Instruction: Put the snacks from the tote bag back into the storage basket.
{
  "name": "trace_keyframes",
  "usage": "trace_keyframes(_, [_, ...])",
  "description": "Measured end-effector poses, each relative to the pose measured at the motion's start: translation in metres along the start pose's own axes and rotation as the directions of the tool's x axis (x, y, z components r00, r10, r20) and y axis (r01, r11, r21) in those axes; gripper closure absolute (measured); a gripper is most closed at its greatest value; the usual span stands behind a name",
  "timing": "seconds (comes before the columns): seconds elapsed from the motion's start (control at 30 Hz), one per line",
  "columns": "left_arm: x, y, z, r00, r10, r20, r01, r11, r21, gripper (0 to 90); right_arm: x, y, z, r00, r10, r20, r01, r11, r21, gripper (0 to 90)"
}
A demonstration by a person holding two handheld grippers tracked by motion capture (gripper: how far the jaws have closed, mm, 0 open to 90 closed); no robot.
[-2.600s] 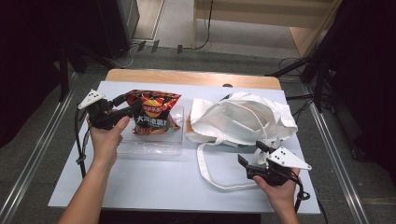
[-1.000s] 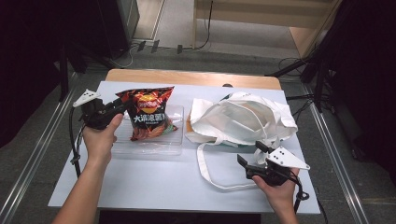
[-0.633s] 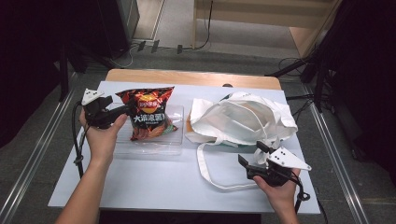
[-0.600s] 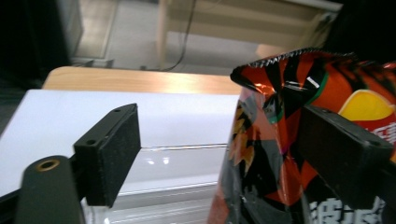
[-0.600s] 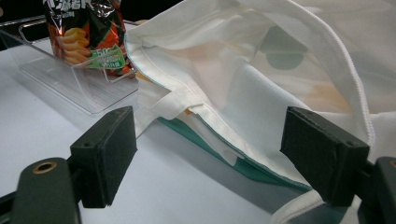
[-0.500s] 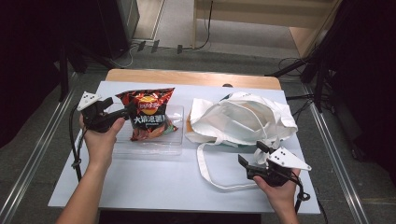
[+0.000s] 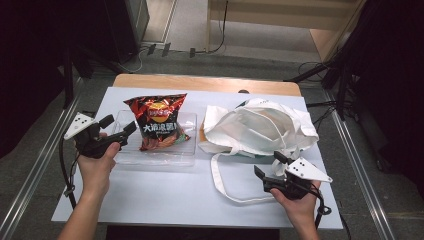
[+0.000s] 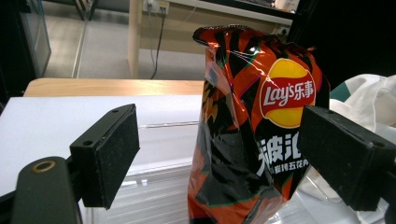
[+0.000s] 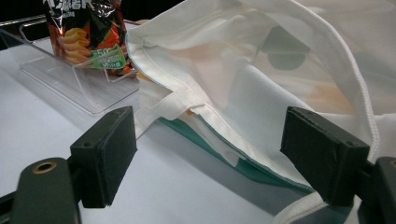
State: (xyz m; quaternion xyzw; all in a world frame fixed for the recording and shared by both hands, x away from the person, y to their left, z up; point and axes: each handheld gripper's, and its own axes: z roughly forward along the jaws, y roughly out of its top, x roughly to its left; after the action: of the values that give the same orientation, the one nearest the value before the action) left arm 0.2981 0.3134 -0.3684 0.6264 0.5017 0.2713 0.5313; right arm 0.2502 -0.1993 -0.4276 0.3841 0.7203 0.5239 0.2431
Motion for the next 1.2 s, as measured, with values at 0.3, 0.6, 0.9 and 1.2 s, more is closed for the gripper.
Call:
trace_keyframes(0.3, [0.005,-0.011,-0.016,0.9996,0.013,0.024,-0.013,0.9999,-0.01,13.7,0.0,0.0,-0.001,1.0,0.005,0.003,-0.005,1.0,-0.003,18.2])
trace_keyframes(0.6, [0.011,-0.025,-0.033,0.998,0.044,0.045,-0.044,0.999,0.002,12.0,-0.003,0.001,-0.005,0.9999,0.013,0.011,-0.012,1.0,-0.014,17.1])
trace_keyframes(0.9, [0.017,-0.036,-0.048,0.994,0.045,0.1,-0.045,0.999,-0.007,3.7,-0.005,0.001,-0.007,0.9996,0.018,0.023,-0.017,1.0,-0.018,15.7])
trace_keyframes(1.2, [0.023,-0.045,-0.06,0.9923,0.054,0.112,-0.053,0.9985,-0.011,3.2,-0.012,0.0,-0.012,0.9986,0.033,0.042,-0.032,0.999,-0.023,15.5])
